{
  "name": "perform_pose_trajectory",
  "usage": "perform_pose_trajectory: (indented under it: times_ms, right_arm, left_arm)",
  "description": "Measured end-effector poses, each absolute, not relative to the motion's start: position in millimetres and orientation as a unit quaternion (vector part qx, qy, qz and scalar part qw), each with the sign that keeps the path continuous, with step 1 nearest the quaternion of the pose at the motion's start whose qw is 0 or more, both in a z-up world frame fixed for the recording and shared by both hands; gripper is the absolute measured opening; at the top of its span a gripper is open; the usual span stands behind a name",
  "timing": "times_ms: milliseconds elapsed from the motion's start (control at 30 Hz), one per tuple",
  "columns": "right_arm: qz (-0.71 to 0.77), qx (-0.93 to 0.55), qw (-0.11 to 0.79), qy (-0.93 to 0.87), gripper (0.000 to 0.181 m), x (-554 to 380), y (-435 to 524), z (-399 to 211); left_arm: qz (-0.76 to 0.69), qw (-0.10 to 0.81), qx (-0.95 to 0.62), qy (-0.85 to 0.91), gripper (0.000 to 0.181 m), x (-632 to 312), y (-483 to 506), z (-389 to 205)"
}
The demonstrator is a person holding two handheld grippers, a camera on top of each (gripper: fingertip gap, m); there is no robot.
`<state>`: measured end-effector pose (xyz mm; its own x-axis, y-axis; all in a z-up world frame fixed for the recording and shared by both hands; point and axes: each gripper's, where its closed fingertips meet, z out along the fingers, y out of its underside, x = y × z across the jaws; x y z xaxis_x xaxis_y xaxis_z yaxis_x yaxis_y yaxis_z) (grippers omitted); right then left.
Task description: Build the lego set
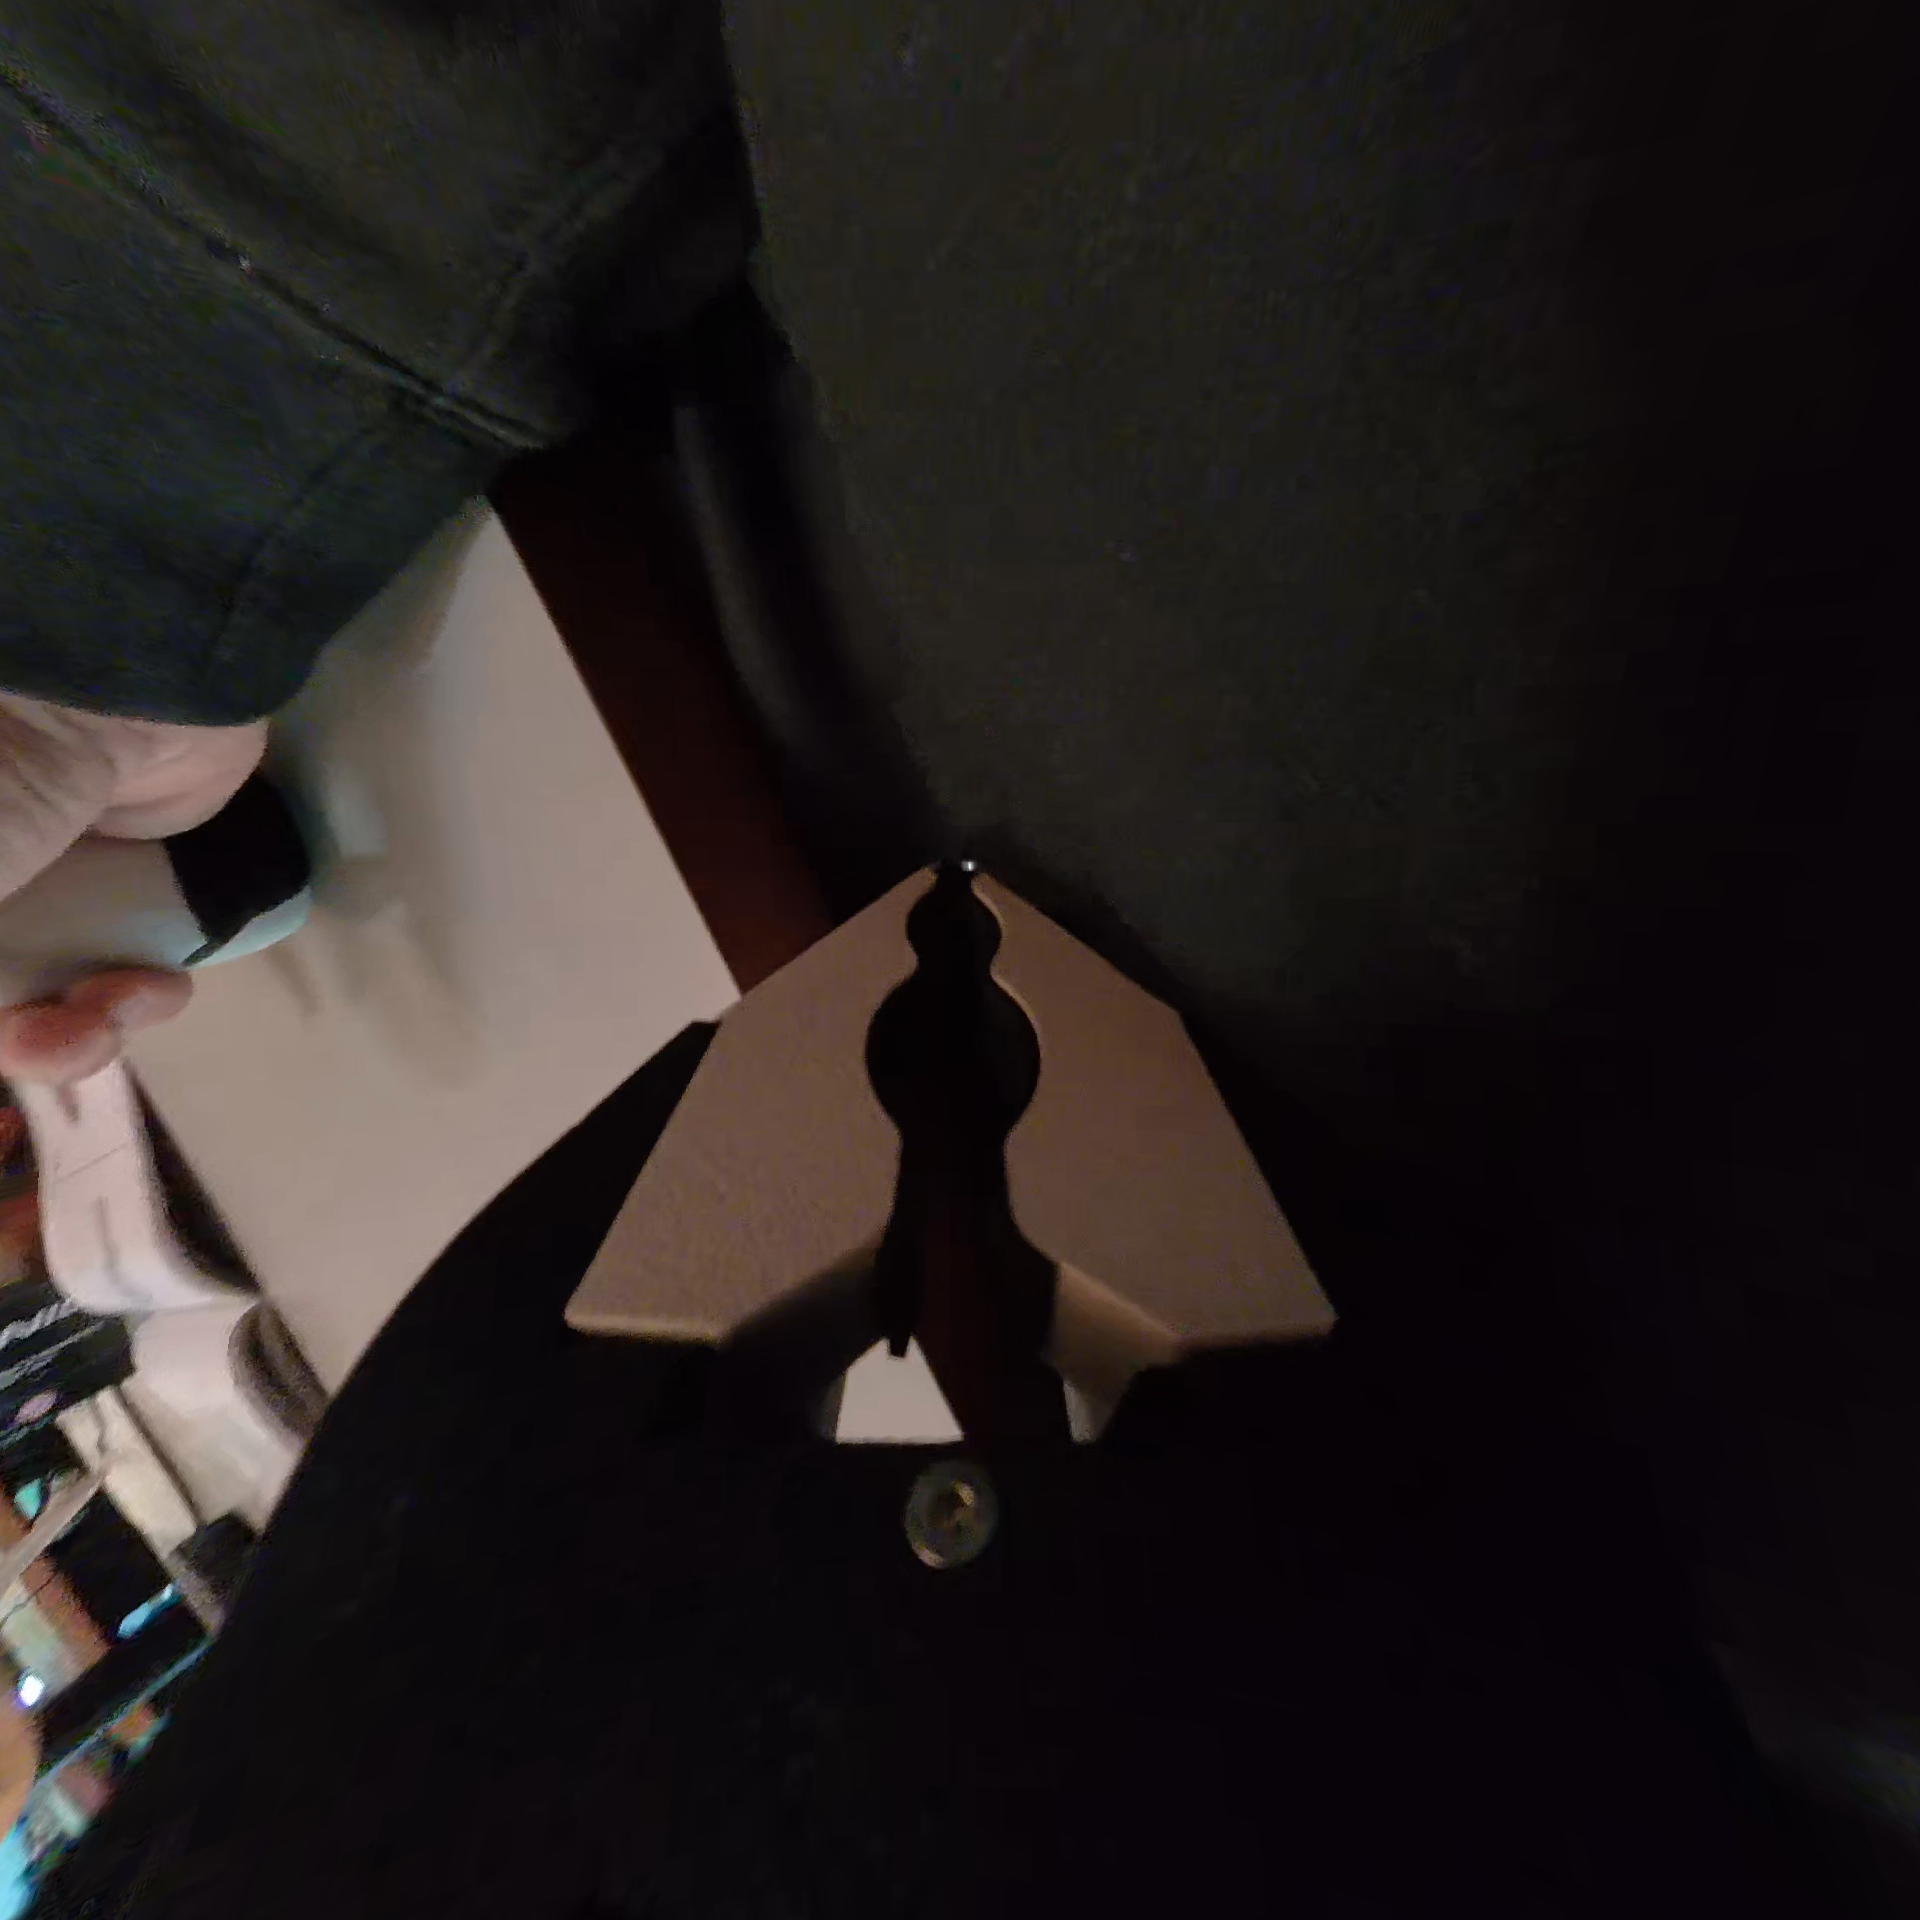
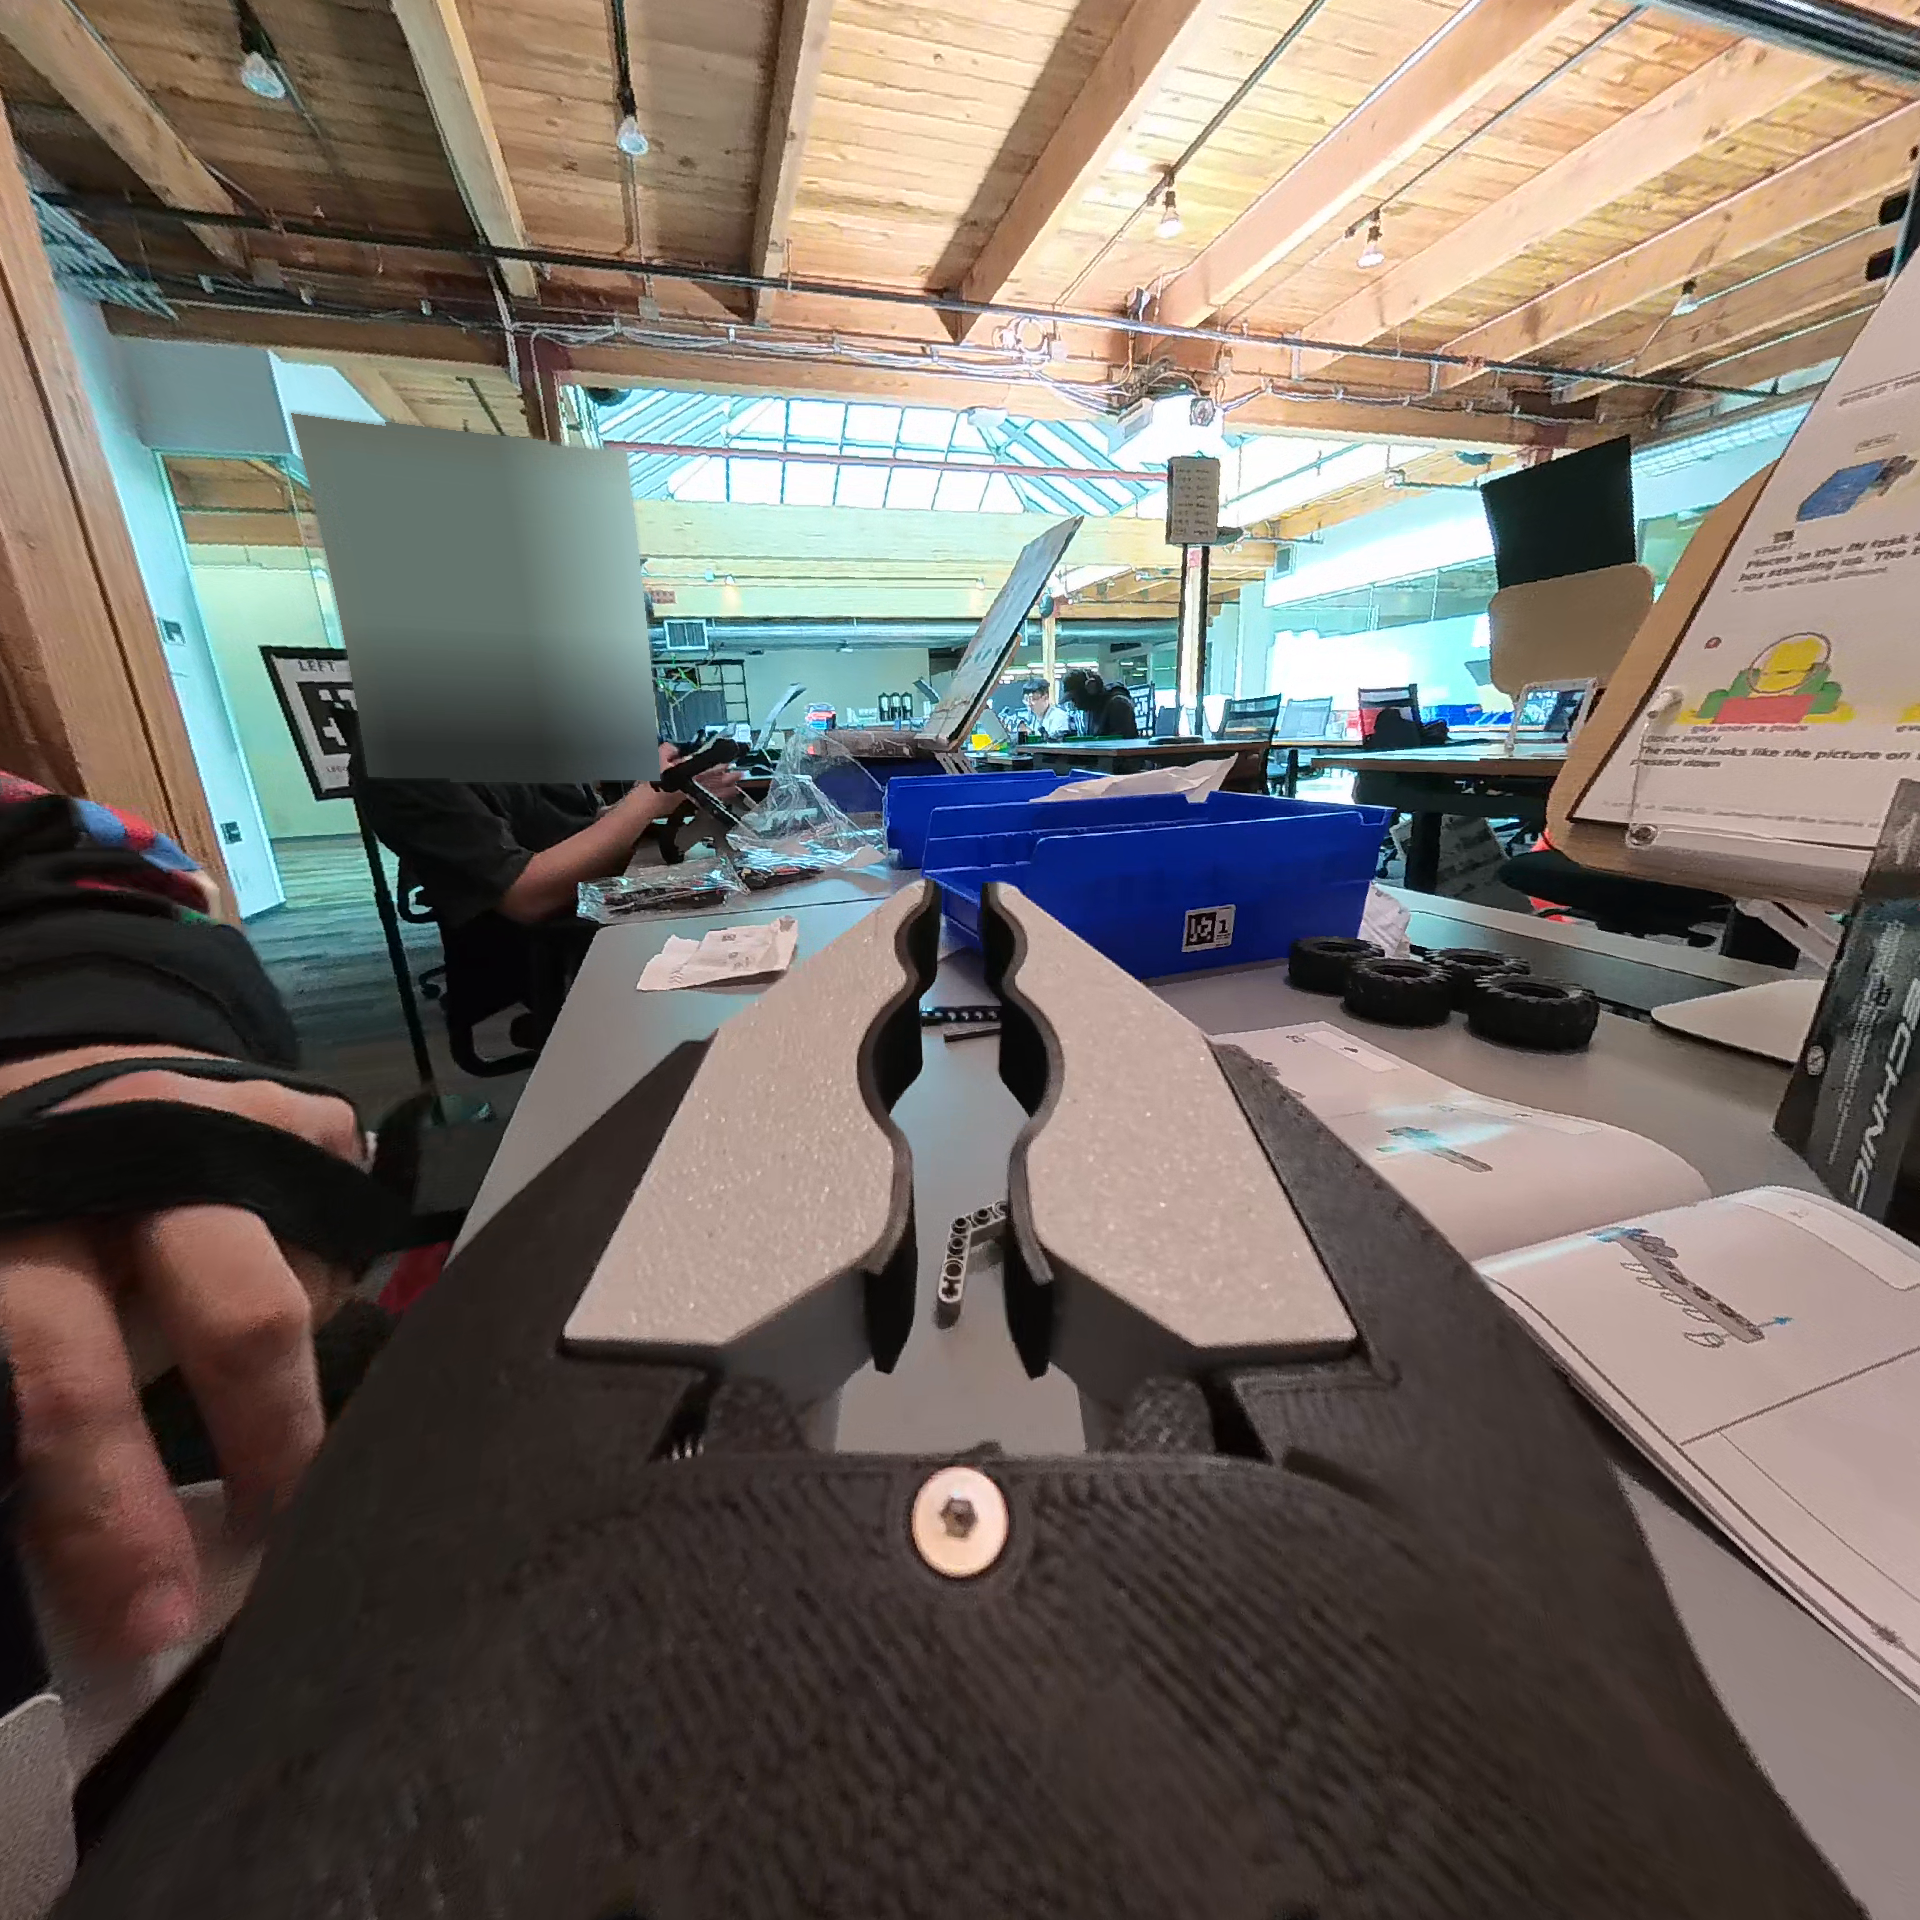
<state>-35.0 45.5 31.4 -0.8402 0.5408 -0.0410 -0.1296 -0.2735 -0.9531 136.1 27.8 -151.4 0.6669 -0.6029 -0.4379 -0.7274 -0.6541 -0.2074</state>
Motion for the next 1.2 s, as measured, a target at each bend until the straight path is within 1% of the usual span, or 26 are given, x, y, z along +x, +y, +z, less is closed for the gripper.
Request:
perform_pose_trajectory:
  times_ms: [200,333,467,533,567,700,800,967,1200]
  right_arm:
    - [0.775,-0.181,0.223,-0.563,0.007,-35,46,32]
    - [0.779,-0.175,0.230,-0.557,0.007,-33,47,34]
    - [0.783,-0.174,0.230,-0.551,0.007,-33,50,35]
    - [0.779,-0.170,0.234,-0.556,0.008,-32,48,34]
    - [0.777,-0.167,0.238,-0.558,0.008,-31,47,34]
    - [0.780,-0.156,0.274,-0.540,0.013,-25,51,38]
    - [0.781,-0.150,0.299,-0.527,0.015,-17,56,41]
    - [0.784,-0.146,0.323,-0.509,0.015,-4,63,44]
    - [0.790,-0.152,0.310,-0.506,0.015,-8,65,44]
  left_arm:
    - [0.210,0.241,-0.905,0.281,0.000,130,36,-149]
    - [0.162,0.260,-0.925,0.225,0.000,133,41,-148]
    - [0.124,0.272,-0.937,0.181,0.011,131,42,-146]
    - [0.116,0.268,-0.940,0.175,0.012,128,39,-145]
    - [0.099,0.270,-0.942,0.174,0.018,132,38,-145]
    - [0.009,0.275,-0.943,0.190,0.023,168,30,-153]
    - [0.003,0.287,-0.934,0.212,0.019,188,29,-153]
    - [0.003,0.267,-0.931,0.250,0.003,207,24,-165]
    - [-0.008,0.287,-0.921,0.264,0.002,203,29,-167]
